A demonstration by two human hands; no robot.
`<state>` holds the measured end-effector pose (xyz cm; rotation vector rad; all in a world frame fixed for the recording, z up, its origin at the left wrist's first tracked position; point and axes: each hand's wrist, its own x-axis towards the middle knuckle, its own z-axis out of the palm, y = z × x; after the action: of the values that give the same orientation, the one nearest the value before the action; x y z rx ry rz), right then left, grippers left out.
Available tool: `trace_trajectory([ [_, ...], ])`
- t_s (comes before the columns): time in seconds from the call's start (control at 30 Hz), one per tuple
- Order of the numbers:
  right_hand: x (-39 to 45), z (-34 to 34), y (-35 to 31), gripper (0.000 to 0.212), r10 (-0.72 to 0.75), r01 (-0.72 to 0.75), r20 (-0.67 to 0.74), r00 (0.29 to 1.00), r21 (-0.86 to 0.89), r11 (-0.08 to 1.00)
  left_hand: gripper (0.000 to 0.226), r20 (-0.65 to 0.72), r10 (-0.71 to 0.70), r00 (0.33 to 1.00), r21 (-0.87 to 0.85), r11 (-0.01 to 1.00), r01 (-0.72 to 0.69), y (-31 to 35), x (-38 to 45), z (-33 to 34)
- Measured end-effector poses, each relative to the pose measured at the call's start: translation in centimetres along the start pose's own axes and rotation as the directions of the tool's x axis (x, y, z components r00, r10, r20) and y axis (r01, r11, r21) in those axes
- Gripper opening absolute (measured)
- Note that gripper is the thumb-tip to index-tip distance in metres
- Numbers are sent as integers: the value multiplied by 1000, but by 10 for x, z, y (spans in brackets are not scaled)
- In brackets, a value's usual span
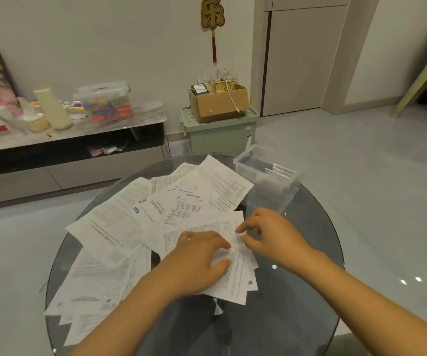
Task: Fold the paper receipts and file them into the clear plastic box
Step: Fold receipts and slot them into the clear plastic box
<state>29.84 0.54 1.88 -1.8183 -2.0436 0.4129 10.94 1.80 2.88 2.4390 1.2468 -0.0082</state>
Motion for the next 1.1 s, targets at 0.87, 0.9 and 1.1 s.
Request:
trace_trajectory([
  [0.87,8,8,-18,30,-123,151,313,942,-67,986,42,71,49,996,-68,997,-44,-29,3,0],
  [0.9,8,8,-17,34,-129,152,306,943,-55,987,36,28,47,998,-82,996,-45,-27,3,0],
  [1.1,5,-10,-11,31,-88,31,340,936,171,985,11,-164,-51,985,-396,918,-18,-26,8,0],
])
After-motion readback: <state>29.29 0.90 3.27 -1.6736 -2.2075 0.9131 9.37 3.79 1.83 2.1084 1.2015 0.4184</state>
